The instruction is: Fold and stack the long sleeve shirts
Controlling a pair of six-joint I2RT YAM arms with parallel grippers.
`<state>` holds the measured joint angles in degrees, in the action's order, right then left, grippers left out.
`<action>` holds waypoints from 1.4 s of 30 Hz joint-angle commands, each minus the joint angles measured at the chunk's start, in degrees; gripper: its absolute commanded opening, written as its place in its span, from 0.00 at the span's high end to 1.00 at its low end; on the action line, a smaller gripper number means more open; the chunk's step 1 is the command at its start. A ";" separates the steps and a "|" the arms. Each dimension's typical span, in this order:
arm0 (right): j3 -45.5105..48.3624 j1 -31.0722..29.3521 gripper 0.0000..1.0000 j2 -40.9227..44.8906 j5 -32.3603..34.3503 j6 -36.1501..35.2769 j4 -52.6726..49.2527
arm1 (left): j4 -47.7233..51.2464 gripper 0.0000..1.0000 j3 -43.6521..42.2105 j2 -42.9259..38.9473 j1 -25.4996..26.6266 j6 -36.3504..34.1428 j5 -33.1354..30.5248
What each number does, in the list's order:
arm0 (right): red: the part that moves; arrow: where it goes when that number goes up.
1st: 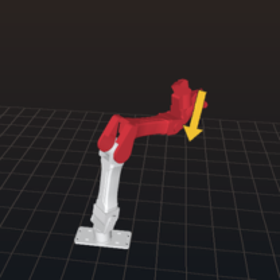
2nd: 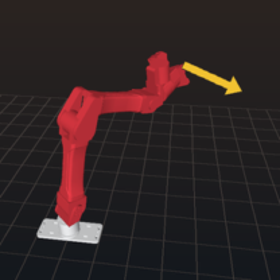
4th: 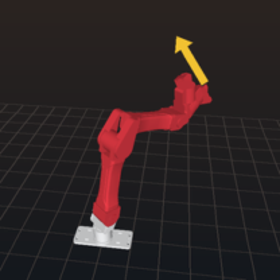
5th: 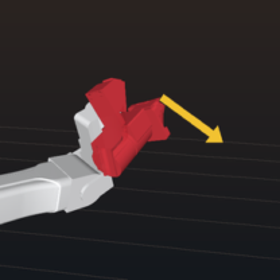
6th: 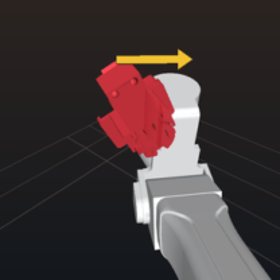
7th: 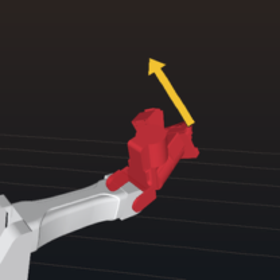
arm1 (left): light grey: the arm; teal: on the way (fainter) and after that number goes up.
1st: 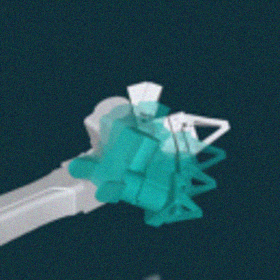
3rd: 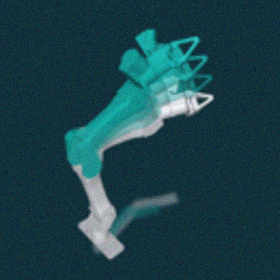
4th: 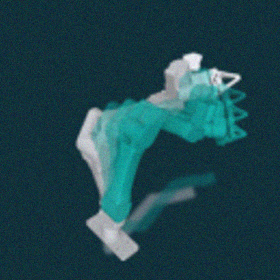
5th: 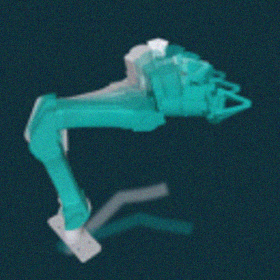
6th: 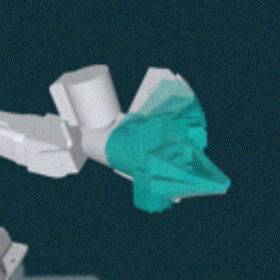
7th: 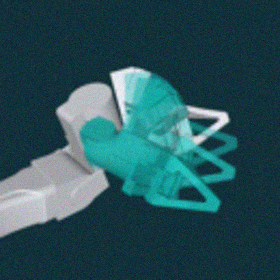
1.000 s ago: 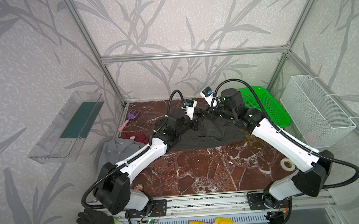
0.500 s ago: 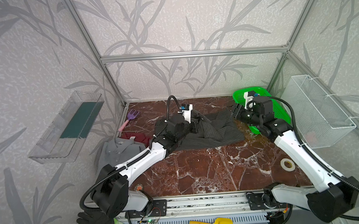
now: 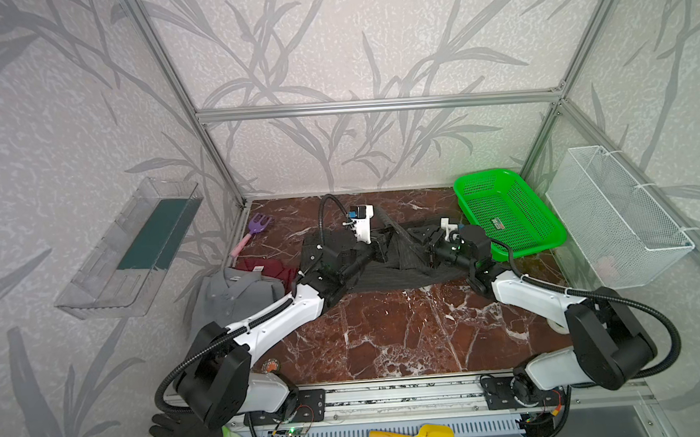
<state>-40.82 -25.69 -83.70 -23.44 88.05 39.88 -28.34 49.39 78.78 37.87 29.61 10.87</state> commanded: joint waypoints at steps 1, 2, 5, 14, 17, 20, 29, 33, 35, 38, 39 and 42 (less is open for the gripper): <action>0.29 -0.96 0.36 -1.79 1.73 6.62 14.63 | -4.68 1.00 -1.03 -1.03 0.48 0.78 1.02; 0.56 -1.19 0.37 -2.09 2.43 7.06 15.49 | -4.93 1.00 -1.10 -1.00 0.54 0.80 1.08; 2.04 -2.20 0.38 -1.52 5.95 6.95 17.29 | -6.35 1.00 -1.93 -0.75 0.54 1.45 1.25; -0.30 -3.52 0.52 -2.94 5.46 6.91 21.97 | -8.50 1.00 -2.24 0.03 0.63 2.52 2.09; -1.35 -3.66 0.62 -4.07 4.86 7.14 24.63 | -8.66 1.00 -2.39 0.03 0.64 2.51 2.44; -2.83 -3.53 0.70 -4.36 4.32 5.66 23.98 | -8.93 1.00 -2.74 -0.04 0.64 2.47 2.66; -9.89 -0.57 1.00 -5.15 -2.04 -1.34 15.98 | -7.77 1.00 -4.85 -1.04 0.81 -0.32 4.40; -13.45 0.33 1.00 -4.52 -5.34 -6.28 9.21 | -6.28 0.92 -5.23 -1.18 1.21 -2.88 4.55; -15.14 0.78 1.00 -3.34 -5.46 -10.06 4.75 | -4.97 0.76 -5.07 -1.20 1.35 -4.13 4.93; -18.86 1.97 1.00 -1.33 -5.76 -16.86 -5.44 | -2.91 0.53 -4.69 -1.82 1.78 -6.43 5.56; -20.46 2.49 1.00 -0.85 -6.26 -19.35 -8.41 | -2.20 0.49 -4.61 -2.11 1.99 -7.18 5.64; -28.23 3.59 1.00 0.28 -6.87 -29.97 -22.47 | 0.35 0.42 -4.07 -3.64 2.21 -10.08 6.59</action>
<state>-63.11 -23.18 -87.11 -28.64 70.52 30.52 -30.35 44.60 77.91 39.64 23.70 15.99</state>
